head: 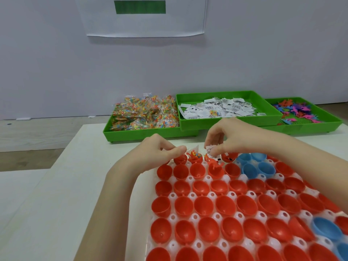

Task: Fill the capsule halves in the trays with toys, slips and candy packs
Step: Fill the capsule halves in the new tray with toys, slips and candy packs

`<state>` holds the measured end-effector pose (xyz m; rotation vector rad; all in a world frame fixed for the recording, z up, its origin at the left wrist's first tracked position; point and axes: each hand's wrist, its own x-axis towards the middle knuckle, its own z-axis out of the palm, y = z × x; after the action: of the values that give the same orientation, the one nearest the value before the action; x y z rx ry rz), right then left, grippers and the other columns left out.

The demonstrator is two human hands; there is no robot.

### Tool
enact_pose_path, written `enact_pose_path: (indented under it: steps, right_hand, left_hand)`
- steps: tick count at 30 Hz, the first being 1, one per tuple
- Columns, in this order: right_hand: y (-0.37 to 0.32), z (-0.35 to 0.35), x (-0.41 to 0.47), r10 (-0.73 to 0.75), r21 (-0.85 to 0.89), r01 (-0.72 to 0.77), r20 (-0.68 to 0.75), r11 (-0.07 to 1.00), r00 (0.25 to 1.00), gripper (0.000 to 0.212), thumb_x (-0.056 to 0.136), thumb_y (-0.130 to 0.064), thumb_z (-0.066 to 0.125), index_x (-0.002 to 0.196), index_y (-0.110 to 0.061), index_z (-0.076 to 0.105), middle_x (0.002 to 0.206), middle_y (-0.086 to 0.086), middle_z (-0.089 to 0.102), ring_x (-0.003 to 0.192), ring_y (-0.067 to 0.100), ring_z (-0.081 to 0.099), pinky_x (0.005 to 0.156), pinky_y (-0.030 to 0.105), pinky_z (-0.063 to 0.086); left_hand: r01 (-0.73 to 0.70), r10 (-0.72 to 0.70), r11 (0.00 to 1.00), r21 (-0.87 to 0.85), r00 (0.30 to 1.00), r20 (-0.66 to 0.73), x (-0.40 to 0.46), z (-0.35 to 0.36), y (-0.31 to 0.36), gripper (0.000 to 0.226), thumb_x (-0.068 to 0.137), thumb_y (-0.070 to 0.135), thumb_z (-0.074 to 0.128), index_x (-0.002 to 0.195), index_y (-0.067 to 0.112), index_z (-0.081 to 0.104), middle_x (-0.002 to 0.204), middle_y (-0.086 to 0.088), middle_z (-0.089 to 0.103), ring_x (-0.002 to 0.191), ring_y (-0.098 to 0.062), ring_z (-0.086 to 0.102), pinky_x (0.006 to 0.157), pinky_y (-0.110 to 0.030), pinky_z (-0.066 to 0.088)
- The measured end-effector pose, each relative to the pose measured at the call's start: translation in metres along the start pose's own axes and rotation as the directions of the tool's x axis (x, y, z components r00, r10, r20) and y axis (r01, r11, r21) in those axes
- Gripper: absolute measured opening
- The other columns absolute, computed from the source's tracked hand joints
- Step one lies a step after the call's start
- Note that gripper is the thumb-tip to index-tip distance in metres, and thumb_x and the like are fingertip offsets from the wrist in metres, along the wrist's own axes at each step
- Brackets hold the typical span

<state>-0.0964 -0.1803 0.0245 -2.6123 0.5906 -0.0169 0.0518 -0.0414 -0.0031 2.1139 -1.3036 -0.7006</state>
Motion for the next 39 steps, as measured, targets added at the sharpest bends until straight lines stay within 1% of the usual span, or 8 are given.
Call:
enact_pose_path:
  steps: [7, 10, 15, 19, 22, 27, 36, 39]
  right_hand:
    - [-0.002, 0.003, 0.002, 0.034, -0.118, -0.027, 0.057, 0.993, 0.998, 0.022, 0.078, -0.02, 0.07, 0.1, -0.019, 0.069, 0.084, -0.01, 0.061, 0.082, 0.01, 0.057, 0.062, 0.012, 0.041]
    - [-0.001, 0.003, 0.004, 0.052, -0.143, -0.037, 0.105, 0.989, 0.993, 0.027, 0.082, -0.023, 0.067, 0.108, -0.019, 0.066, 0.096, -0.009, 0.062, 0.087, 0.008, 0.055, 0.065, 0.013, 0.041]
    - [-0.001, 0.002, 0.008, 0.075, -0.156, -0.046, 0.181, 0.987, 0.981, 0.033, 0.085, -0.026, 0.063, 0.117, -0.019, 0.06, 0.109, -0.005, 0.062, 0.091, 0.007, 0.054, 0.074, 0.016, 0.04]
    - [-0.001, 0.001, 0.012, 0.06, -0.157, -0.03, 0.188, 0.987, 0.98, 0.03, 0.082, -0.024, 0.065, 0.113, -0.02, 0.062, 0.099, -0.007, 0.058, 0.079, 0.001, 0.052, 0.063, 0.01, 0.04]
    - [0.0, 0.002, 0.017, 0.051, -0.137, -0.027, 0.173, 0.99, 0.984, 0.017, 0.077, -0.019, 0.069, 0.091, -0.025, 0.062, 0.093, -0.005, 0.061, 0.069, -0.001, 0.053, 0.061, 0.014, 0.044]
    - [0.0, 0.002, 0.022, 0.066, -0.138, -0.042, 0.177, 0.99, 0.982, 0.021, 0.07, -0.011, 0.073, 0.067, -0.027, 0.058, 0.077, -0.006, 0.066, 0.05, -0.005, 0.054, 0.044, 0.009, 0.04]
    - [-0.007, -0.01, 0.022, 0.107, -0.157, -0.078, 0.187, 0.985, 0.976, 0.025, 0.064, -0.025, 0.082, 0.084, -0.025, 0.068, 0.094, -0.002, 0.071, 0.087, 0.009, 0.062, 0.077, 0.025, 0.049]
    - [-0.007, -0.012, 0.02, 0.112, -0.156, -0.081, 0.203, 0.984, 0.973, 0.025, 0.069, -0.025, 0.079, 0.092, -0.022, 0.069, 0.096, -0.002, 0.07, 0.089, 0.01, 0.062, 0.075, 0.02, 0.048]
  left_hand:
    - [-0.011, 0.011, 0.999, 0.032, 1.0, -0.002, 0.003, 0.001, -0.002, 0.041, 0.087, 0.047, 0.051, 0.088, 0.014, 0.075, 0.091, -0.016, 0.068, 0.085, -0.027, 0.061, 0.084, -0.04, 0.049]
    - [-0.02, 0.021, 0.999, 0.048, 1.0, -0.009, 0.006, 0.003, -0.003, 0.049, 0.087, 0.047, 0.05, 0.09, 0.002, 0.07, 0.082, -0.003, 0.051, 0.076, -0.016, 0.047, 0.072, -0.032, 0.04]
    - [-0.04, 0.041, 0.998, 0.055, 0.999, -0.024, 0.007, 0.003, -0.004, 0.044, 0.087, 0.046, 0.051, 0.092, 0.008, 0.073, 0.084, -0.002, 0.051, 0.08, -0.017, 0.049, 0.074, -0.033, 0.042]
    - [-0.05, 0.052, 0.997, 0.066, 0.998, -0.025, 0.008, 0.003, -0.004, 0.046, 0.086, 0.046, 0.051, 0.091, 0.005, 0.072, 0.083, -0.001, 0.049, 0.079, -0.016, 0.046, 0.073, -0.031, 0.038]
    - [-0.057, 0.058, 0.996, 0.067, 0.998, -0.014, 0.009, 0.003, -0.006, 0.052, 0.086, 0.047, 0.05, 0.091, -0.001, 0.069, 0.083, -0.002, 0.048, 0.076, -0.014, 0.045, 0.072, -0.032, 0.04]
    - [-0.065, 0.066, 0.997, 0.048, 0.997, -0.027, 0.009, 0.003, -0.007, 0.05, 0.085, 0.047, 0.051, 0.089, 0.001, 0.07, 0.083, -0.002, 0.049, 0.077, -0.015, 0.046, 0.074, -0.032, 0.041]
    - [-0.069, 0.071, 0.996, 0.057, 0.997, -0.024, 0.01, 0.003, -0.009, 0.047, 0.085, 0.049, 0.051, 0.09, 0.007, 0.072, 0.082, -0.001, 0.048, 0.077, -0.015, 0.045, 0.072, -0.03, 0.038]
    - [-0.068, 0.07, 0.996, 0.06, 0.997, -0.027, 0.011, 0.003, -0.009, 0.051, 0.085, 0.049, 0.05, 0.091, 0.003, 0.071, 0.082, -0.001, 0.047, 0.077, -0.015, 0.044, 0.072, -0.03, 0.037]
